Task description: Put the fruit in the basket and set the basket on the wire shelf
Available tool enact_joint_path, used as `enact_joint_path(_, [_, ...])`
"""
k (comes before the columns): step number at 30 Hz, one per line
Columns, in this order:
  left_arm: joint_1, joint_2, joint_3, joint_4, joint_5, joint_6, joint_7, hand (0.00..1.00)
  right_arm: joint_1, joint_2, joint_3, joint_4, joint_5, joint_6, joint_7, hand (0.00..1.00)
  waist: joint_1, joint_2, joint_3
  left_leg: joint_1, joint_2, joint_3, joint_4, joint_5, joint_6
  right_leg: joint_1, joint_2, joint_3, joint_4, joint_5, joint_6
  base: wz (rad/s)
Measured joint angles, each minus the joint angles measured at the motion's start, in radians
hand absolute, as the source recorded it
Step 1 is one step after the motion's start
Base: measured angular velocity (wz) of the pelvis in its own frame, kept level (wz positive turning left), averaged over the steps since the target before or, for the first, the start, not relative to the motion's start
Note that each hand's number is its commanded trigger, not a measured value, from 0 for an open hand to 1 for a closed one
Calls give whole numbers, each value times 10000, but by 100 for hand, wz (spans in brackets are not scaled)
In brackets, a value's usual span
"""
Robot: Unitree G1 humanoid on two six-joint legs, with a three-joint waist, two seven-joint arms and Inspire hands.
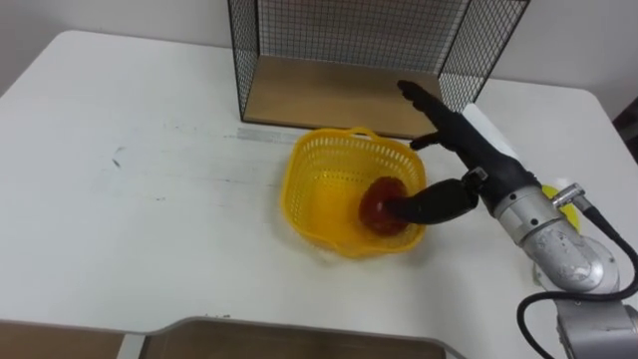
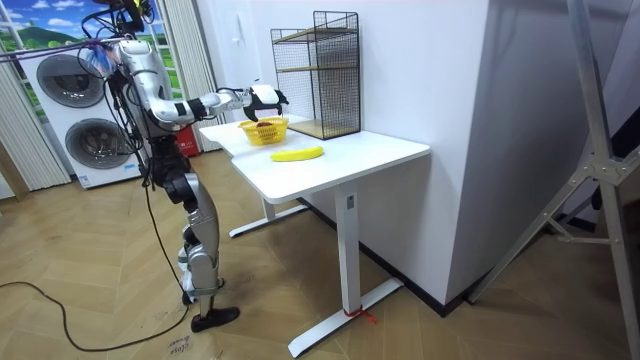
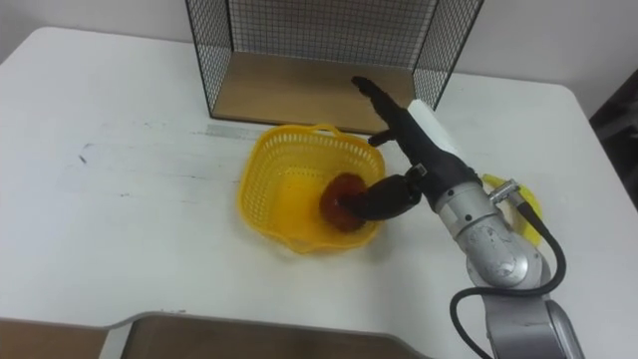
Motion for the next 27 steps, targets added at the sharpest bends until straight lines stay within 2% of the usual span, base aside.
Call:
enact_joint_path(11, [-6,-5,-213,-5,12,2,11,0,92,8,1,1,5,0,-2,0,0,14,-14,22,2,35,-13,0,0,-6,0,12,0,0,0,0])
enact_joint_path(18, [83,-4,-206,49,24,-3,11,0,172,32,-27,0,114,-2,-223,0,-6,-80,-76,46,14,111,-61,3,-5,-40,18,86,0,0,0,-3])
enact_joint_path(21, [123,-5,-183,135,-8,-45,11,0,182,108,-141,0,115,-12,-360,0,-55,-116,-64,60,11,118,7,3,-5,-1,6,84,1,0,0,0])
enact_joint_path(27, [273,-6,-29,145,3,-46,11,0,202,202,-700,1,240,-120,-1303,0,-107,-185,-16,35,12,110,11,0,-2,3,13,124,5,1,1,1])
